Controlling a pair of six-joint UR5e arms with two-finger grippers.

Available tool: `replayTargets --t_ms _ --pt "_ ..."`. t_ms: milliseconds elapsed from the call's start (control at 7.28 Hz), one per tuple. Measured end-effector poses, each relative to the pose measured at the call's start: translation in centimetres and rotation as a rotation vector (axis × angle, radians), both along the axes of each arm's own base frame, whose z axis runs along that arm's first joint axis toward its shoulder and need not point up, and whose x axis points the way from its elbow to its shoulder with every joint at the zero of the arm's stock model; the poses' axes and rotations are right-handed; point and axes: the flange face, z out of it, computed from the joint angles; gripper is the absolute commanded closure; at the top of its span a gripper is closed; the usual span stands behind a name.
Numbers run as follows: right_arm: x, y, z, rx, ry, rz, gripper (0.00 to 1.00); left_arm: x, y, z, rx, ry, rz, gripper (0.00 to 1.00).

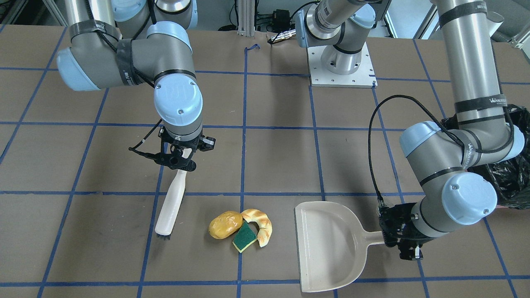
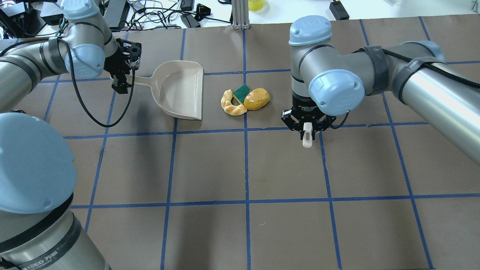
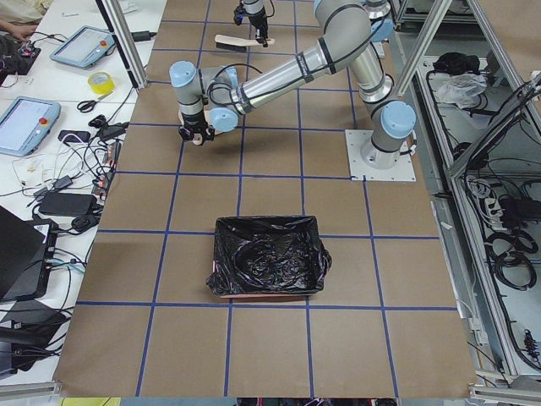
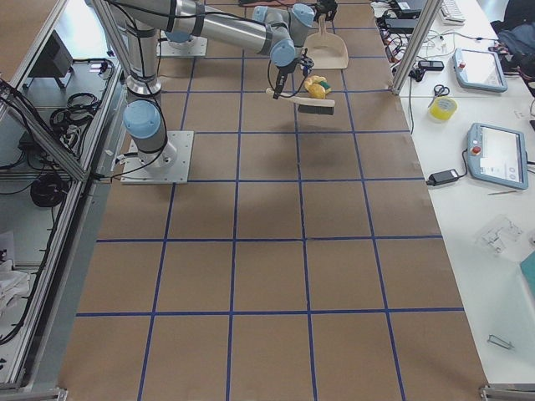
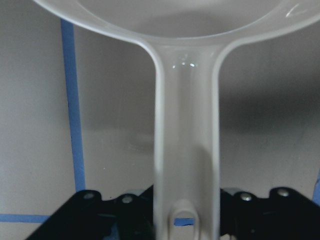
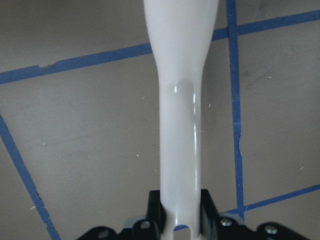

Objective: Sweep and dump trash into bin
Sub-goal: 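Lift the white brush with the right gripper and move it toward the trash pile, then sweep the bread, sponge and yellow item into the dustpan with the right gripper's brush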

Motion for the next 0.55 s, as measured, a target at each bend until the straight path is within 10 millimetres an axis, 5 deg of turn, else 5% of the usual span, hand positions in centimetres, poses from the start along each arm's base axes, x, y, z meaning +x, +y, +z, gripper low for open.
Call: replayTargets --t_ms 550 --pt "2.8 -1.0 -2.2 0.03 -0.029 -0.007 0.76 -0.2 0.0 -0.3 0.005 -0.001 -0.004 1.0"
